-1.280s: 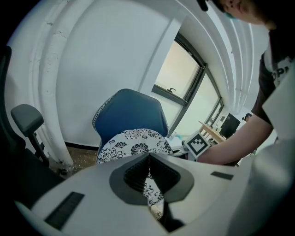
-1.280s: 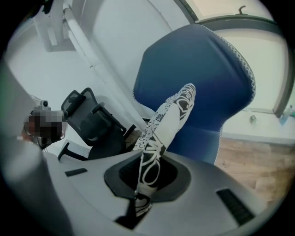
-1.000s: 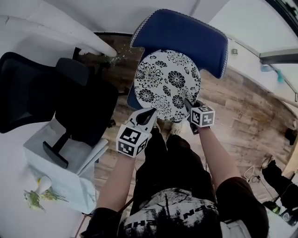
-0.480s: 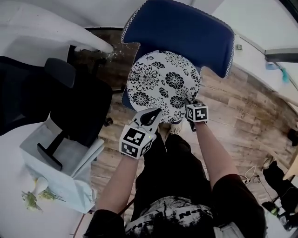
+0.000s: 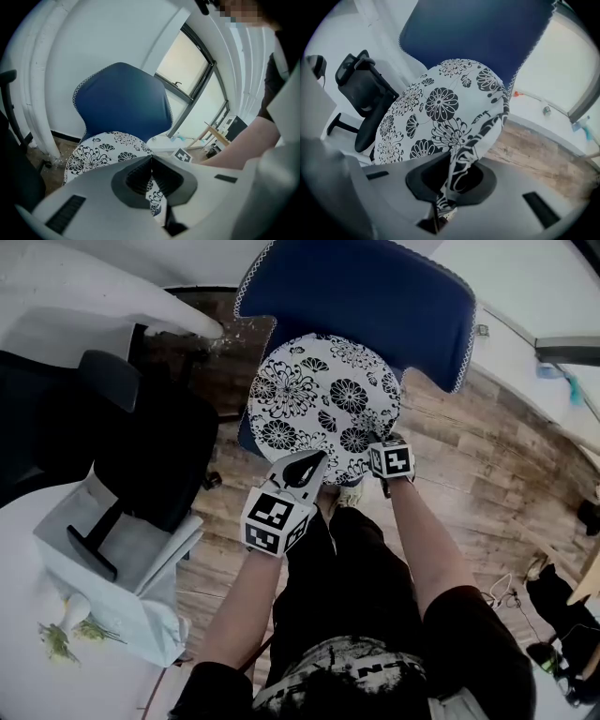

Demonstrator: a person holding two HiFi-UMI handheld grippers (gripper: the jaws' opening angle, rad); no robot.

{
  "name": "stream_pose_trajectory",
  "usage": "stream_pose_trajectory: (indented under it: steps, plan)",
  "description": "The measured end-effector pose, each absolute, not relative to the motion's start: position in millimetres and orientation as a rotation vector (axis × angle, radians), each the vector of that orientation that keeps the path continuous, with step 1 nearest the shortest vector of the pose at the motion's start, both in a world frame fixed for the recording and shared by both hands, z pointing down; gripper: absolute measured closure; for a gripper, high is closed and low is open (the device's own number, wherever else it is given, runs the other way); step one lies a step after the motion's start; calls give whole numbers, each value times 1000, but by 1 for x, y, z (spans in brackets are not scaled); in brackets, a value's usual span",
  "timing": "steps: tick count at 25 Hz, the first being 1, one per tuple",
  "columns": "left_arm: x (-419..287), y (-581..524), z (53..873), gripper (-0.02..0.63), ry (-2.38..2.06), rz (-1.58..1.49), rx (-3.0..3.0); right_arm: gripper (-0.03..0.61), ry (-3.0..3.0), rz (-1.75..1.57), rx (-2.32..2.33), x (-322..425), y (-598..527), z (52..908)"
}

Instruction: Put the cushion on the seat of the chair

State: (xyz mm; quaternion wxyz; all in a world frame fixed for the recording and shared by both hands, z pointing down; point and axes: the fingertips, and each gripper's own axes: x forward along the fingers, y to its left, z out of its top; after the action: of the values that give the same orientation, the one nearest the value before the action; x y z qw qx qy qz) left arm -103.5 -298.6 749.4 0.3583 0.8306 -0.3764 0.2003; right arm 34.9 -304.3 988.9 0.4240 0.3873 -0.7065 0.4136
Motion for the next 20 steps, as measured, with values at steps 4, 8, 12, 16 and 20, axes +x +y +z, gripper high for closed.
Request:
stream_pose_trajectory:
  steps: [4,8,12,16,20]
  plan:
    - [-99,-298,748,597,-972,521,2149,524,-1775,1017,956,37,-306,987]
    - [-97,-297,747,597,-970,529,2150,415,-1756,998,977,46,-309,986]
    - [-92,-297,740,597,-960,543,2167,337,-1736,963,1002,58,-310,979]
    - [-81,-296,728,597,-940,573,2209,325,-1750,936,992,62,-309,968]
    - [-69,-298,717,597,-921,585,2240,325,-1756,900,988,70,-309,955]
